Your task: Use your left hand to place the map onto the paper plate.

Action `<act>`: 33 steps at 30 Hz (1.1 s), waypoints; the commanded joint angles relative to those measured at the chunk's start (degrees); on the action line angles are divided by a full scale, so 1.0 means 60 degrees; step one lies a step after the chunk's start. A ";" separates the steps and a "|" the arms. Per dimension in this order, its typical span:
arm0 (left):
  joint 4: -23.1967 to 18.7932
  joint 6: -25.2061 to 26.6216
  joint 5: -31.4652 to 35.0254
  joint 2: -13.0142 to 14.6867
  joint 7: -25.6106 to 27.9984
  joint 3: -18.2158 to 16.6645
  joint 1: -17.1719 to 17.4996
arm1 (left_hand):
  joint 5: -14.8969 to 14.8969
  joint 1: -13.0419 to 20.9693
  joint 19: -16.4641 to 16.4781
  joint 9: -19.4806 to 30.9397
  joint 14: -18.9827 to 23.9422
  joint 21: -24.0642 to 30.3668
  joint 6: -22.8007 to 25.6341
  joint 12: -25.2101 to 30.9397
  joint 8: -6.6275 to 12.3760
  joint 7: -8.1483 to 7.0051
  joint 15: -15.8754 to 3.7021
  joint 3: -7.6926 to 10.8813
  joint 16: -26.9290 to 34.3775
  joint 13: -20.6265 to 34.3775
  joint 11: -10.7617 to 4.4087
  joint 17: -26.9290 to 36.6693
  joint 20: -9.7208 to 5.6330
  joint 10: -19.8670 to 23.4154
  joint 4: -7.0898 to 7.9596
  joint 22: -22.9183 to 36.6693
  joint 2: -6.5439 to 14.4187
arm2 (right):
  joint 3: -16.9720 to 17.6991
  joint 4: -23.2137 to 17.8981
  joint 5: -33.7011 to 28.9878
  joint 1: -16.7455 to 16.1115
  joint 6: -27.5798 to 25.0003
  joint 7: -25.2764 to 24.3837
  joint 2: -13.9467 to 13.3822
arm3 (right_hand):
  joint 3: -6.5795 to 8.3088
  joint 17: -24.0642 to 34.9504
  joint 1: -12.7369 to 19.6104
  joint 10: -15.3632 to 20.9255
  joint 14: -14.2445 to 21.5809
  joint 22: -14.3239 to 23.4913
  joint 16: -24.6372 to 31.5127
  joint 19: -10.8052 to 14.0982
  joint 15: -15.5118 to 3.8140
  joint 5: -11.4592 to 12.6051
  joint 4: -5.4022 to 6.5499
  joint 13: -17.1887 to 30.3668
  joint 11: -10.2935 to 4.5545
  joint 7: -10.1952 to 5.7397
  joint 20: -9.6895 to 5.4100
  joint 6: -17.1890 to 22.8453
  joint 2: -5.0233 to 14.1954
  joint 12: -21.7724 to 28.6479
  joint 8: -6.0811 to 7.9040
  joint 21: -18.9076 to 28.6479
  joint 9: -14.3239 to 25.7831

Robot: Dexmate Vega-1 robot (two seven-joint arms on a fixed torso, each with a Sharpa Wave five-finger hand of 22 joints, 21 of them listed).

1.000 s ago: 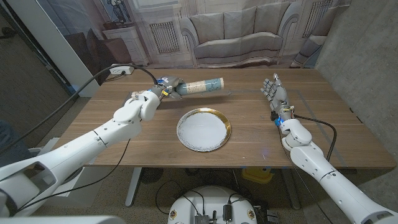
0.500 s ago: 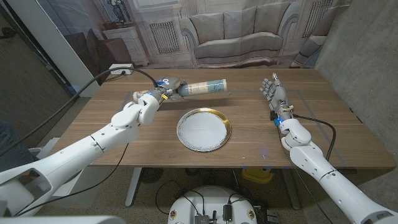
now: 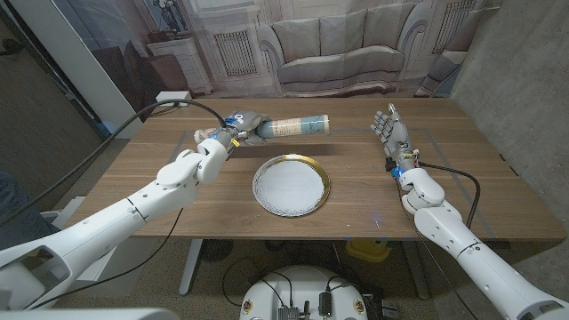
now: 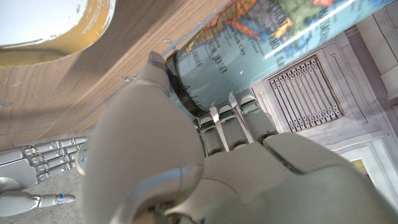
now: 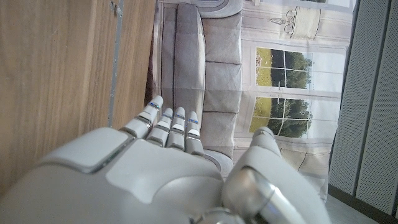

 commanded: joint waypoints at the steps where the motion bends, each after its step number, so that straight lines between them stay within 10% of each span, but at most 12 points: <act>1: 0.0080 -0.0829 0.0185 0.0063 0.0414 -0.0081 0.0134 | -0.0036 -0.0053 0.0112 0.0030 0.0096 0.0067 0.0123 -0.0039 0.0005 -0.0015 -0.0790 0.0037 -0.0013 0.0057 0.0006 0.0028 0.0007 0.0081 0.0061 0.0027 -0.0002 | -0.0013 -0.0170 -0.0024 -0.0032 -0.0115 -0.0097 -0.0044 | 0.0018 0.0019 0.0021 0.0102 0.0073 0.0022 -0.0002 0.0045 0.0005 -0.0018 -0.0017 0.0036 0.0000 -0.0002 -0.0298 0.0067 0.0023 0.0001 0.0008 -0.0058 0.0035; 33: 0.0274 -0.2293 0.0444 0.0069 0.0833 -0.0210 0.0313 | -0.0031 -0.0135 0.0118 0.0023 0.0172 0.0051 0.0336 -0.0068 -0.0010 -0.0040 -0.0848 0.0028 -0.0049 0.0082 -0.0068 0.0032 -0.0071 0.0228 0.0102 0.0023 -0.0041 | -0.0188 0.0191 -0.0050 0.0321 -0.0156 -0.0026 0.0173 | 0.0007 0.0019 0.0025 0.0091 0.0052 0.0025 -0.0013 0.0059 0.0005 -0.0021 -0.0027 0.0036 0.0018 -0.0005 -0.0303 0.0070 0.0033 -0.0006 0.0008 -0.0124 0.0035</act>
